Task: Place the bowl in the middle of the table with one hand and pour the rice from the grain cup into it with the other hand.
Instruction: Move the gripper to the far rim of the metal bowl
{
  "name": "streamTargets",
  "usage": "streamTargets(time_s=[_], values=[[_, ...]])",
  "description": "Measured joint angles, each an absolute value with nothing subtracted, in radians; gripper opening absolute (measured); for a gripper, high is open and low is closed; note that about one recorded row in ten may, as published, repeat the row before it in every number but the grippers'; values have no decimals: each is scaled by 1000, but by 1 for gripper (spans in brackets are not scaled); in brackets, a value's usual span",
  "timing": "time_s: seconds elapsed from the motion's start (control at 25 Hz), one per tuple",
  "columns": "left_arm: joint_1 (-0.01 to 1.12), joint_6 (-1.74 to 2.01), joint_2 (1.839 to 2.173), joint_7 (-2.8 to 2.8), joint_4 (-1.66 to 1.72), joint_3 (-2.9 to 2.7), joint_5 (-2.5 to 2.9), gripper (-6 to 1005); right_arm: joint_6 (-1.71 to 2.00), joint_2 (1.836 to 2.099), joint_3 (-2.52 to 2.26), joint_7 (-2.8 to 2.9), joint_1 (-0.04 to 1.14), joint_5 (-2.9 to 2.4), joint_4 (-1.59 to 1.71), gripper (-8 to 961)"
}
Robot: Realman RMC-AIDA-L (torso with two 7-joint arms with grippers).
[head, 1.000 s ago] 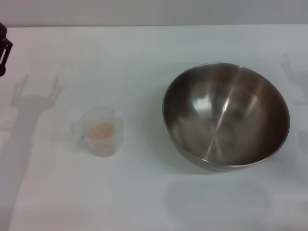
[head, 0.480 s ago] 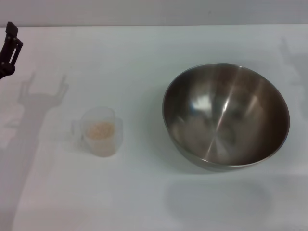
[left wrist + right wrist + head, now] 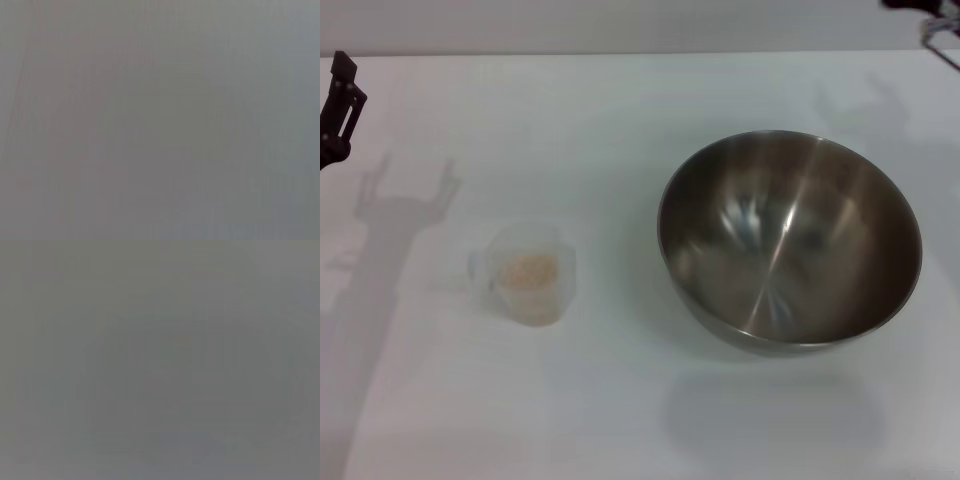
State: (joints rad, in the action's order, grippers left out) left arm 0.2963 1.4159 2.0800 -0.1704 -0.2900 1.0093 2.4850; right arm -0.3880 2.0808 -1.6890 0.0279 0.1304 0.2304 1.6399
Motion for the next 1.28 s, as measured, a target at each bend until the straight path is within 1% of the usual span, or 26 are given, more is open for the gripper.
streamTargets(time_s=[0.04,0.08,0.12,0.2,0.24,0.28,0.32,0.36,0.4,0.48,0.64,0.84,1.28], values=[[296,1416,2080,-171,-289,1009,2485,821,-513,2079,-1685,26,146,231,1697,766],[296,1416,2080,-171,-287,1009,2485,821,-777,2076,-1665,23,188,232,1801,766],[296,1416,2080,-171,-287,1009,2485,821,-777,2076,-1665,23,188,232,1801,766],[297,1416,2079,-171,-285,1009,2485,821,-985,2075,-1635,11,250,243,1858,766],[298,1416,2079,-172,-284,1009,2485,820,-1098,2075,-1615,-1,285,256,1877,766],[300,1416,2079,-172,-283,1009,2485,820,-1273,2074,-1573,-28,352,297,1882,766],[300,1416,2079,-172,-283,1009,2485,820,-1273,2074,-1573,-28,352,297,1882,766],[301,1416,2078,-172,-283,1009,2485,820,-1402,2074,-1533,-54,411,329,1864,766],[301,1416,2077,-172,-283,1010,2485,819,-1402,2074,-1533,-54,411,329,1864,766],[303,1416,2076,-172,-282,1016,2485,819,-1521,2072,-1492,-90,468,337,1813,765],[303,1416,2074,-172,-281,1017,2485,818,-1566,2066,-1454,-139,492,337,1752,765],[306,1416,2072,-172,-281,1018,2485,817,-1583,2073,-1359,-248,509,342,1662,765],[307,1418,2073,-171,-276,1019,2485,815,-1502,2076,-1325,-367,560,349,1431,765]])
